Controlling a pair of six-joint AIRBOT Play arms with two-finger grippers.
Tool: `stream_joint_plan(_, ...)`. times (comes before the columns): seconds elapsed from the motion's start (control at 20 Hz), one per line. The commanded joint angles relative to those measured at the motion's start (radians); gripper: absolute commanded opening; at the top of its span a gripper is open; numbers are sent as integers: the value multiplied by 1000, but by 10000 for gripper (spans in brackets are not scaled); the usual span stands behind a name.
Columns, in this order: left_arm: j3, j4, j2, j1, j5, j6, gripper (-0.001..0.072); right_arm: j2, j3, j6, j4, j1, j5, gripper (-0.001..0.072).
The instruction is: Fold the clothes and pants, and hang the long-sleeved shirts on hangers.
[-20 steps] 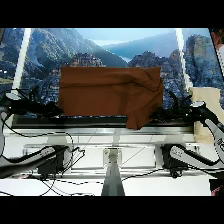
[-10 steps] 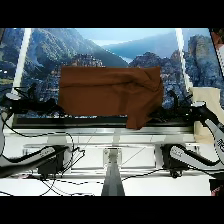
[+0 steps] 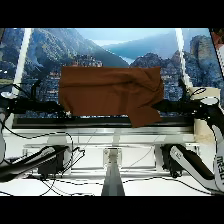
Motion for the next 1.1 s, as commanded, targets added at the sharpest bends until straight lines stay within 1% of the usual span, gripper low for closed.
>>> stream_joint_plan(0.0, 70, -53, 37, 1, -107, 55, 13, 85, 49, 25, 55, 0, 47, 17)
stream_joint_plan(0.1, 125, -108, 40, 1, -132, 61, 13, 91, 81, 37, 104, 0, 64, 17)
stream_joint_plan(0.15, 144, -140, 40, 1, -126, 61, 13, 91, 95, 50, 123, 0, 50, 17)
stream_joint_plan(0.2, 154, -169, 40, 1, -110, 61, 13, 91, 106, 52, 140, 0, 21, 17)
stream_joint_plan(0.3, 158, -240, 39, 1, -25, 60, 13, 91, 123, 89, 164, 0, -97, 17)
stream_joint_plan(0.4, 157, -319, 39, 0, 135, 60, 13, 90, 129, 150, 176, 1, -270, 17)
stream_joint_plan(0.45, 157, -363, 37, -7, 237, 58, 13, 88, 129, 178, 183, 9, -353, 17)
stream_joint_plan(0.5, 157, -398, 32, -18, 323, 38, 13, 77, 129, 207, 198, 34, -435, 16)
stream_joint_plan(0.6, 157, -422, 9, -64, 484, -18, 12, 26, 133, 217, 226, 126, -573, 16)
stream_joint_plan(0.75, 157, -444, -50, -164, 712, -89, 12, -112, 206, 227, 229, 276, -764, 16)
stream_joint_plan(0.8, 157, -487, -74, -196, 789, -101, 12, -166, 249, 228, 235, 305, -813, 16)
stream_joint_plan(0.9, 158, -610, -121, -245, 914, -101, 13, -286, 355, 234, 235, 338, -885, 17)
stream_joint_plan(0.95, 158, -654, -143, -266, 959, -97, 13, -351, 412, 234, 235, 341, -902, 17)
stream_joint_plan(1.05, 163, -666, -182, -301, 998, -93, 14, -460, 503, 234, 235, 341, -903, 17)
